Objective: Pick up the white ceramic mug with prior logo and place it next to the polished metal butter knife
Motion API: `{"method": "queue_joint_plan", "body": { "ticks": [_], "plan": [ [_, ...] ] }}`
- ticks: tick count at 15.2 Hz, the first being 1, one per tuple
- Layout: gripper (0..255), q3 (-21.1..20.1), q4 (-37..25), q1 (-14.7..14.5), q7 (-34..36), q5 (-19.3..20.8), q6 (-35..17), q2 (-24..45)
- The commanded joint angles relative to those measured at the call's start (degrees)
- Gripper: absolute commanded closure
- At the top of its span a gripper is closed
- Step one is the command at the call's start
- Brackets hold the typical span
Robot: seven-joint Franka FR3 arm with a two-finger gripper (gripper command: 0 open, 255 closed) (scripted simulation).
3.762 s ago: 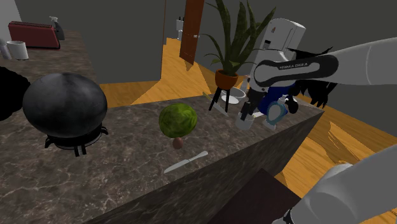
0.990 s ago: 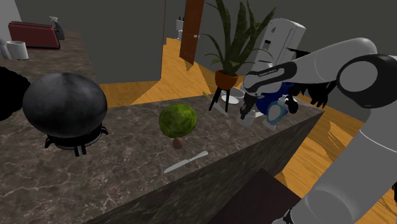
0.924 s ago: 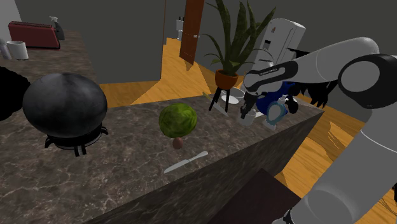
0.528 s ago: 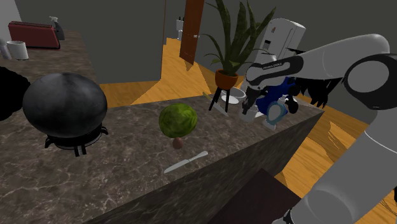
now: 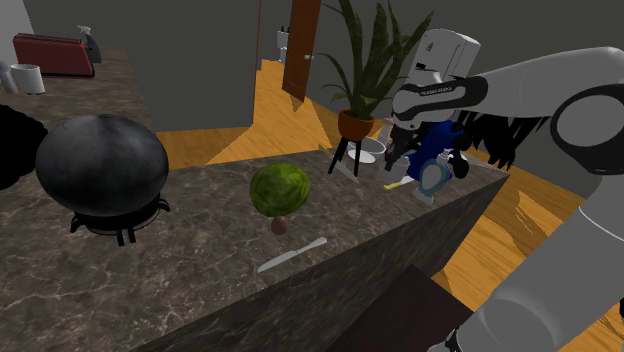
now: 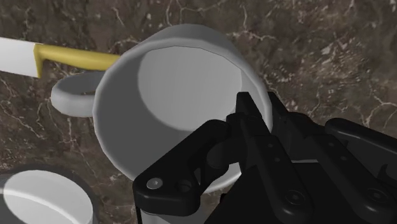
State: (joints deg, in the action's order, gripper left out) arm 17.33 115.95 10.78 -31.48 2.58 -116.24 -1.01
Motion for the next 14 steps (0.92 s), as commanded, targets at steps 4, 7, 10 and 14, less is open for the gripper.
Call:
{"method": "queue_joint_plan", "body": {
  "ticks": [4,7,10,14],
  "plan": [
    [255,-0.1,-2.8,-0.1,0.1,0.3,3.8,-1.1],
    [255,-0.1,-4.4,-0.1,0.1,0.4,5.8,-1.5],
    [255,-2.4,-3.0,-2.1,4.5,0.7,5.8,-2.8],
    [255,-5.4,-2.0,-4.6,10.1,0.8,6.0,-3.7]
  ]
}}
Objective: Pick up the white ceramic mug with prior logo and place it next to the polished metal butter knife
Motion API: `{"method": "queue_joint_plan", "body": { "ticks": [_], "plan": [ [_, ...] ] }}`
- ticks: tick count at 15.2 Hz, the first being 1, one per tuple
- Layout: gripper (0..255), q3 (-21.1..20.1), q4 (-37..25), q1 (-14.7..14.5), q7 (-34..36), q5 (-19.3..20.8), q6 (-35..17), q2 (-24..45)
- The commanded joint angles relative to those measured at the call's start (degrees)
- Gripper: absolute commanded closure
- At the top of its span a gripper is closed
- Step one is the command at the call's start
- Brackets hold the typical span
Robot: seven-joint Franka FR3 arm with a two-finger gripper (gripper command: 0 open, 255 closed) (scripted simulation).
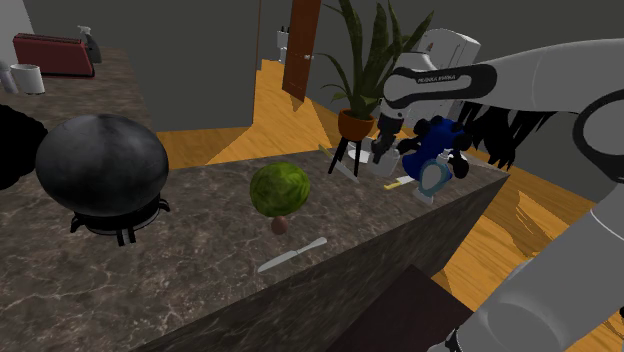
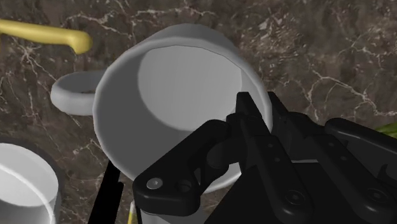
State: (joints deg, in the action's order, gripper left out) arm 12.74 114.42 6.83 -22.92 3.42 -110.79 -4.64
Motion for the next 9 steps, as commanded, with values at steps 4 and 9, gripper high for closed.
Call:
{"method": "queue_joint_plan", "body": {
  "ticks": [4,9],
  "plan": [
    [255,-3.8,-0.5,-3.2,7.0,-0.2,0.8,-0.1],
    [255,-7.5,-2.0,-6.4,13.7,-0.6,1.4,1.2]
  ]
}}
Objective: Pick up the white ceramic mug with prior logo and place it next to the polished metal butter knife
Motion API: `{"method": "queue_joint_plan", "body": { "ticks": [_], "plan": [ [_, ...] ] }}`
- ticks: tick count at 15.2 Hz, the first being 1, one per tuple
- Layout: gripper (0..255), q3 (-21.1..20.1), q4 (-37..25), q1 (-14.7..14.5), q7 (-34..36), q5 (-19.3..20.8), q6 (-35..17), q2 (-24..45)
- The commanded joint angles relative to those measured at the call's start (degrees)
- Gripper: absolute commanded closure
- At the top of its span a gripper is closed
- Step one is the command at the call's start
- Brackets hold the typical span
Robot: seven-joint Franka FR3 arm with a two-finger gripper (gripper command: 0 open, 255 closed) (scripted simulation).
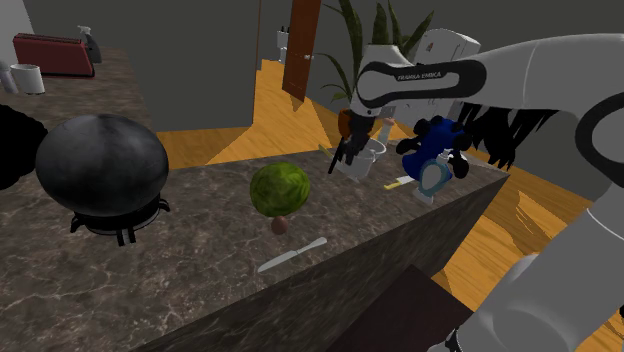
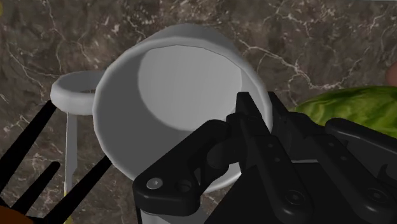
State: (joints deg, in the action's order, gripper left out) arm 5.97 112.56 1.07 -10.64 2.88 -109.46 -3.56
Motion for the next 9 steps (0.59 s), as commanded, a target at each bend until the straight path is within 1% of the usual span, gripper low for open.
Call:
{"method": "queue_joint_plan", "body": {
  "ticks": [1,4,9],
  "plan": [
    [255,-1.4,-0.6,-1.3,2.7,-0.1,0.3,0.5],
    [255,-3.5,-2.6,-3.2,6.7,-0.3,0.8,2.1],
    [255,-3.5,0.5,-3.2,6.8,-0.3,-3.0,2.8]
  ]
}}
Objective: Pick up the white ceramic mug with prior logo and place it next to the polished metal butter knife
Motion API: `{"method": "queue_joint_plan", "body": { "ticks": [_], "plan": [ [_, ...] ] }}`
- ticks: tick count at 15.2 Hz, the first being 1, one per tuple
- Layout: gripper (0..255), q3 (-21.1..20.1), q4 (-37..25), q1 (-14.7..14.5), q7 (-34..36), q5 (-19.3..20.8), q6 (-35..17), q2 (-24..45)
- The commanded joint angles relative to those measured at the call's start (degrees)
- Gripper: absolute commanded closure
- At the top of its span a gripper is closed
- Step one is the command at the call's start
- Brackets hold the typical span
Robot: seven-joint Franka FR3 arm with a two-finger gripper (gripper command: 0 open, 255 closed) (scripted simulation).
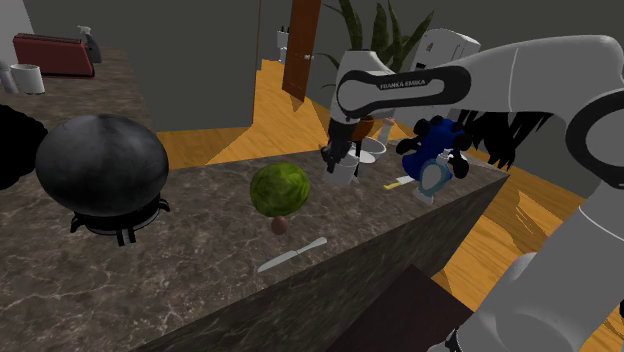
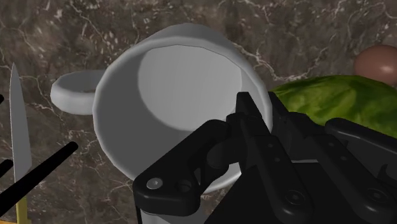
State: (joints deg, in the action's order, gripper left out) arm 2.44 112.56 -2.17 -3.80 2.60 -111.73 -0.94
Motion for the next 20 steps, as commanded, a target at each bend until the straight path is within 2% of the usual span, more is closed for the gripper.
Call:
{"method": "queue_joint_plan", "body": {
  "ticks": [1,20],
  "plan": [
    [255,0.0,1.1,0.0,0.0,0.0,-1.4,0.3],
    [255,0.1,9.7,0.1,0.5,0.1,-15.5,5.8]
  ]
}}
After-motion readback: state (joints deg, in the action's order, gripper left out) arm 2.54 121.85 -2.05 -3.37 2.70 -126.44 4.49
